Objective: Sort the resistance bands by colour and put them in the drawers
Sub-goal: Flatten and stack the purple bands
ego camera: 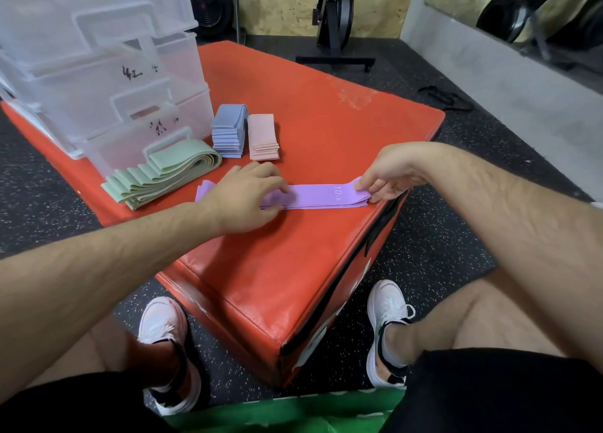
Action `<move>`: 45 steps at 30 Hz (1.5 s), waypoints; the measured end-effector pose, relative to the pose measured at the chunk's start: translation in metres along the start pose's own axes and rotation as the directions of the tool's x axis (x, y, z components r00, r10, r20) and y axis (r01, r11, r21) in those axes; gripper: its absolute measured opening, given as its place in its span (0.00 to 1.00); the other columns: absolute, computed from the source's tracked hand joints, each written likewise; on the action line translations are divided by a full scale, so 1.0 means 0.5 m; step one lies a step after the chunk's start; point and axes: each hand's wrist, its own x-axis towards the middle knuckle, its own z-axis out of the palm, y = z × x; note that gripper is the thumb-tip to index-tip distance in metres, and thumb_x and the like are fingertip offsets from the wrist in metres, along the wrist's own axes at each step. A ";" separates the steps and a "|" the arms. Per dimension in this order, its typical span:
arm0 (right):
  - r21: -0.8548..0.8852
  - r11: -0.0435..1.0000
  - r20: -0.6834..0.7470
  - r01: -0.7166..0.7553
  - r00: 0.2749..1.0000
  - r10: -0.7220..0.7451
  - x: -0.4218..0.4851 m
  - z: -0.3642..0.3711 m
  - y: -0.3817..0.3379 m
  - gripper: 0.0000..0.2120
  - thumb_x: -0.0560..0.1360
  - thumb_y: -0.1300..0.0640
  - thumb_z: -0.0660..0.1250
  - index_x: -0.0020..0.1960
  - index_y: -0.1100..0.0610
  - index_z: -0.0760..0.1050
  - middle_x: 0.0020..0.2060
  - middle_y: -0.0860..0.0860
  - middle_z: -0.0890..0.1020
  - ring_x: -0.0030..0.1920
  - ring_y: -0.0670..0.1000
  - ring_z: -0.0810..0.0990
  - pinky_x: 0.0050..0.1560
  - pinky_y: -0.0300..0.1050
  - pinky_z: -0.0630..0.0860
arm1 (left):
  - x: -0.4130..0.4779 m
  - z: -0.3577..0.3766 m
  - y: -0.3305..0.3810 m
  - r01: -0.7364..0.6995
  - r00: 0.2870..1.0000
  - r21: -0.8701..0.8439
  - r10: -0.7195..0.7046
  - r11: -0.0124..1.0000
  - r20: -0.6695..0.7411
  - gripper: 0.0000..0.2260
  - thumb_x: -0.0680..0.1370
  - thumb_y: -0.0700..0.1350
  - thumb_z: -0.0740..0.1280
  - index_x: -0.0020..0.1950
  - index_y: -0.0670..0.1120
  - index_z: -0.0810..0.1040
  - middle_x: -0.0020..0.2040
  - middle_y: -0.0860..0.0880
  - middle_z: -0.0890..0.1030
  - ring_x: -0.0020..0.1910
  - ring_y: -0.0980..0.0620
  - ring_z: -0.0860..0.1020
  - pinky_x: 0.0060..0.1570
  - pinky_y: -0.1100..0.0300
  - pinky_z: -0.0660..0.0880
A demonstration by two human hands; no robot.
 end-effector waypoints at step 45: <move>0.019 0.959 0.117 0.282 0.952 -0.282 -0.014 0.144 -0.233 0.06 0.71 0.64 0.76 0.47 0.62 0.84 0.46 0.59 0.87 0.41 0.51 0.86 0.42 0.39 0.83 | -0.073 -0.049 -0.088 0.254 0.965 -0.408 -0.206 0.877 0.160 0.14 0.74 0.46 0.74 0.57 0.52 0.76 0.50 0.57 0.80 0.48 0.63 0.77 0.50 0.64 0.76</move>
